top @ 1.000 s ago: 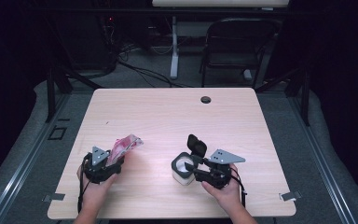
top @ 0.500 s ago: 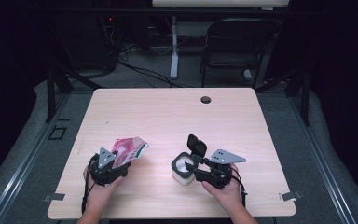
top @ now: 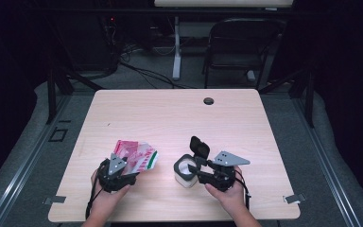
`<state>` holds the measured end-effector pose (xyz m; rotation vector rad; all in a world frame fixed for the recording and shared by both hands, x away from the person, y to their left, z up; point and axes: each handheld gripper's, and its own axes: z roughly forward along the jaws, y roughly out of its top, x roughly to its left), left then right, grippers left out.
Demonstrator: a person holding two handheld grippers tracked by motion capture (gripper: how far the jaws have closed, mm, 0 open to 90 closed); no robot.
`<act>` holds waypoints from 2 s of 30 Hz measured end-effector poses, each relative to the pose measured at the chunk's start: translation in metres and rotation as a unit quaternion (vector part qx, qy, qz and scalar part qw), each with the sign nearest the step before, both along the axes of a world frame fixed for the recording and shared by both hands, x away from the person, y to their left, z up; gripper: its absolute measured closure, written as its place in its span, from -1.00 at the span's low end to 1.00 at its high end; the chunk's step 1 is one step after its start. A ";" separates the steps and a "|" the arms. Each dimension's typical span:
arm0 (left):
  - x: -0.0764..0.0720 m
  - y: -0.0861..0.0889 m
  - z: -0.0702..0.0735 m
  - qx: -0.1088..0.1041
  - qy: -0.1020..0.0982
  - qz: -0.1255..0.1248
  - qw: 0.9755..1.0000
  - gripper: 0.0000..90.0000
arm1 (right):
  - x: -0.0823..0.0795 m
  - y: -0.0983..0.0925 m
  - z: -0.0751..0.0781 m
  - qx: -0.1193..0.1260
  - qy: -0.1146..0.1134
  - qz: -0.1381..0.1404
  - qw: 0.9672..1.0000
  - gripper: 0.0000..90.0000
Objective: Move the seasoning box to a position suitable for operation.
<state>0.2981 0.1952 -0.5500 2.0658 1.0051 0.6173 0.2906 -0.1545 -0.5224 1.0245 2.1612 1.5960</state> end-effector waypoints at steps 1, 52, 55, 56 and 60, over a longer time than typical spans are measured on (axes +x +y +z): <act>-0.001 -0.001 0.001 0.002 0.000 -0.004 1.000 -0.19 | 0.000 0.000 0.000 0.000 0.001 0.000 1.000 0.21; -0.010 -0.025 0.001 -0.031 0.005 -0.057 0.998 -0.11 | -0.004 -0.050 0.030 0.025 -0.006 -0.051 0.998 0.53; -0.011 -0.027 0.001 -0.032 0.004 -0.064 0.997 -0.11 | -0.006 -0.054 0.033 0.030 -0.008 -0.058 0.998 0.54; -0.011 -0.028 0.002 -0.033 0.003 -0.066 0.997 -0.11 | -0.006 -0.055 0.033 0.030 -0.009 -0.061 0.998 0.54; -0.011 -0.030 0.002 -0.034 0.004 -0.070 0.997 -0.11 | -0.007 -0.059 0.033 0.034 -0.009 -0.075 0.997 0.54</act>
